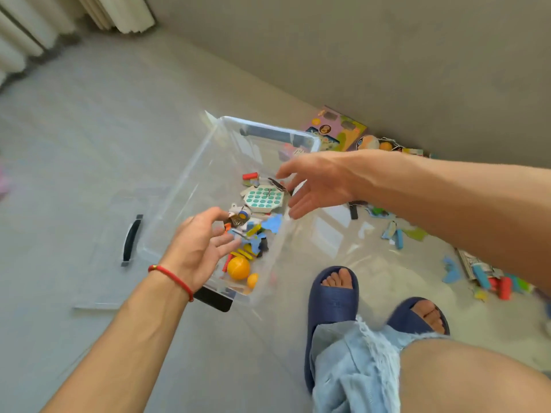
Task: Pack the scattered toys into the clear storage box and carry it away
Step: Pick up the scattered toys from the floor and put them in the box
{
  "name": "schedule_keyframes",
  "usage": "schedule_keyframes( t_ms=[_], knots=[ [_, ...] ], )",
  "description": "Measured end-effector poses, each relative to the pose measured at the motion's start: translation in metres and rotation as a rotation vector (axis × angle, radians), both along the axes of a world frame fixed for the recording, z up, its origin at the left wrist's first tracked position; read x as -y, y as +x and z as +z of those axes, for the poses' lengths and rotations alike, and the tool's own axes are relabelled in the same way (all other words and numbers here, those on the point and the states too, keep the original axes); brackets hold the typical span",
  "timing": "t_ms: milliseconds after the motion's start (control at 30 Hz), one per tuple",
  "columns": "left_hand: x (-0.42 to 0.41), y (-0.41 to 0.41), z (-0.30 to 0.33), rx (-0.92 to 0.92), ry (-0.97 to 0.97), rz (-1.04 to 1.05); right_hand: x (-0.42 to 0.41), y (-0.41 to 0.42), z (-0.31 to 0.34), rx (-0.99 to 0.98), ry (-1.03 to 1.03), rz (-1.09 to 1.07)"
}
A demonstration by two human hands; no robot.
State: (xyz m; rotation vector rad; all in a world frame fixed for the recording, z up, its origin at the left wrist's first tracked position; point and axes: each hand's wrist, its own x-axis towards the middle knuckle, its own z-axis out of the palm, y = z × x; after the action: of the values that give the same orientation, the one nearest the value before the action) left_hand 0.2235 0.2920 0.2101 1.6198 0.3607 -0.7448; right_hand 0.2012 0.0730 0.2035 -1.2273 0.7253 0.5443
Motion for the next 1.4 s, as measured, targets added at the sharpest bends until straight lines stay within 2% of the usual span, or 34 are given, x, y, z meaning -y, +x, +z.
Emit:
schedule_keyframes(
  t_ms=[100,167,233,300,367,433,500,600,700,800,900,1033,1167,1300,1400],
  knots=[
    [0.018,-0.001,-0.013,0.121,0.095,-0.039,0.043,-0.020,-0.005,-0.043,-0.180,0.069],
    [0.028,-0.003,-0.022,0.264,0.191,-0.059,0.081,-0.043,-0.016,-0.016,-0.313,-0.009],
    [0.049,-0.014,-0.029,0.448,0.224,-0.101,0.124,-0.076,-0.041,-0.070,-0.489,-0.087],
    [0.079,-0.037,-0.039,0.585,0.160,-0.203,0.159,-0.116,-0.077,-0.151,-0.567,-0.156],
    [0.117,-0.062,-0.057,0.609,0.063,-0.396,0.181,-0.150,-0.121,-0.225,-0.630,-0.194],
    [0.155,-0.084,-0.091,0.543,0.051,-0.590,0.187,-0.174,-0.163,-0.271,-0.853,-0.072],
    [0.190,-0.095,-0.134,0.469,0.120,-0.759,0.181,-0.189,-0.200,-0.273,-1.046,0.100],
    [0.228,-0.098,-0.200,0.506,0.276,-0.983,0.172,-0.198,-0.253,-0.185,-1.198,0.245],
    [0.253,-0.091,-0.249,0.673,0.419,-1.149,0.163,-0.200,-0.287,-0.113,-1.343,0.285],
    [0.272,-0.088,-0.279,0.939,0.533,-1.248,0.150,-0.206,-0.304,-0.076,-1.490,0.175],
    [0.284,-0.091,-0.297,1.055,0.541,-1.250,0.140,-0.218,-0.312,-0.018,-1.489,0.028],
    [0.296,-0.098,-0.313,0.991,0.586,-1.210,0.133,-0.227,-0.315,0.001,-1.409,-0.010],
    [0.305,-0.096,-0.315,0.943,0.622,-1.163,0.138,-0.223,-0.313,-0.081,-1.352,-0.049],
    [0.295,-0.090,-0.316,0.946,0.648,-1.215,0.142,-0.218,-0.306,-0.076,-1.182,-0.035],
    [0.287,-0.086,-0.314,0.862,0.657,-1.234,0.148,-0.211,-0.297,-0.046,-1.148,-0.144]
  ],
)
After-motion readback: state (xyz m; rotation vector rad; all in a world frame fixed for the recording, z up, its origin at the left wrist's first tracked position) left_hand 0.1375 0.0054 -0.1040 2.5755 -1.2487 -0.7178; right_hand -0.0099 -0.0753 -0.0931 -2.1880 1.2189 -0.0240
